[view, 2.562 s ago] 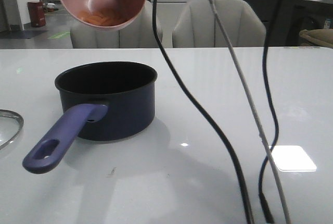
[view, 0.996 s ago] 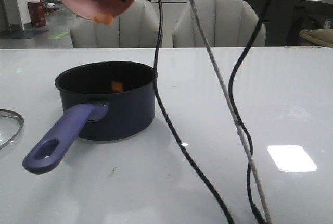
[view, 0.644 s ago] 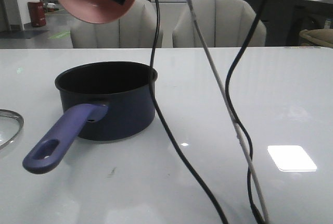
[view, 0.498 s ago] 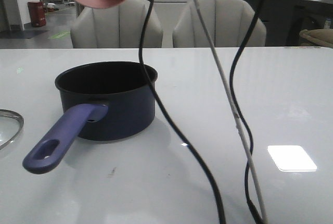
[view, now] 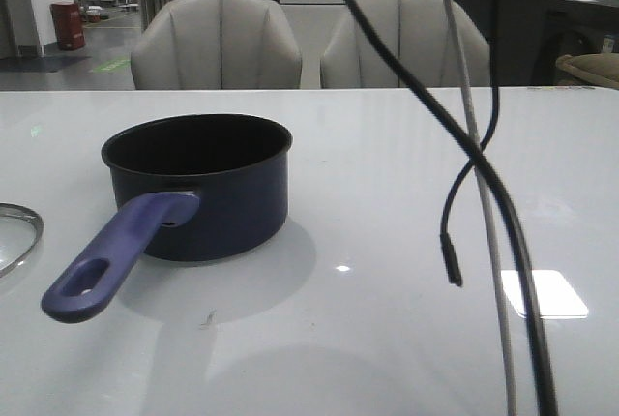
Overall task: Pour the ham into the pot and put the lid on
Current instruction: 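Carry the pink bowl back and lower it onto the table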
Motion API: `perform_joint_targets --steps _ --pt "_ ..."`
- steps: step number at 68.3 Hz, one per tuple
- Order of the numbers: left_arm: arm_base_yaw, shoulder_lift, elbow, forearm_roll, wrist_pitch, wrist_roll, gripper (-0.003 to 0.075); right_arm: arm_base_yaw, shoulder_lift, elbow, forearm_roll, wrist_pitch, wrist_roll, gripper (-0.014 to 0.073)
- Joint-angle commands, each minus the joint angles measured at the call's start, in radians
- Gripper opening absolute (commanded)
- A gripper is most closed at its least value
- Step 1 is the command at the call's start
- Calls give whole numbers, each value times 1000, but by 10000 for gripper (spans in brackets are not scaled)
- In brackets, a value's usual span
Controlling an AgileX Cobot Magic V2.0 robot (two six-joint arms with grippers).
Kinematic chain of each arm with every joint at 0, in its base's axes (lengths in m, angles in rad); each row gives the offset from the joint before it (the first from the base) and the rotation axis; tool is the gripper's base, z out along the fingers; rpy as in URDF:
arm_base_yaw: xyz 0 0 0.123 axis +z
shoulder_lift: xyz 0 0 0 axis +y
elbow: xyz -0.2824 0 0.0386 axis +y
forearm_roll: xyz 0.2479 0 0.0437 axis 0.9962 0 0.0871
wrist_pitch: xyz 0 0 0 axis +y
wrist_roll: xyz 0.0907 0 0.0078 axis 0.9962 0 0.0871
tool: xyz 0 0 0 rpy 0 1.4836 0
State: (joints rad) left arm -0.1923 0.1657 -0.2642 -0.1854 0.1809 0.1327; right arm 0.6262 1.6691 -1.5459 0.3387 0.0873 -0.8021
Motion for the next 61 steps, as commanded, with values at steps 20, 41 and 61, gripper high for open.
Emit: perform_joint_targets --steps 20,41,61 --pt "-8 9 -29 -12 -86 -3 636 -115 -78 -24 29 391 293 137" --pt "-8 9 -29 -12 -86 -3 636 -254 -66 24 -261 621 685 137" --pt "-8 9 -29 -12 -86 -3 636 -395 6 125 -276 675 715 137"
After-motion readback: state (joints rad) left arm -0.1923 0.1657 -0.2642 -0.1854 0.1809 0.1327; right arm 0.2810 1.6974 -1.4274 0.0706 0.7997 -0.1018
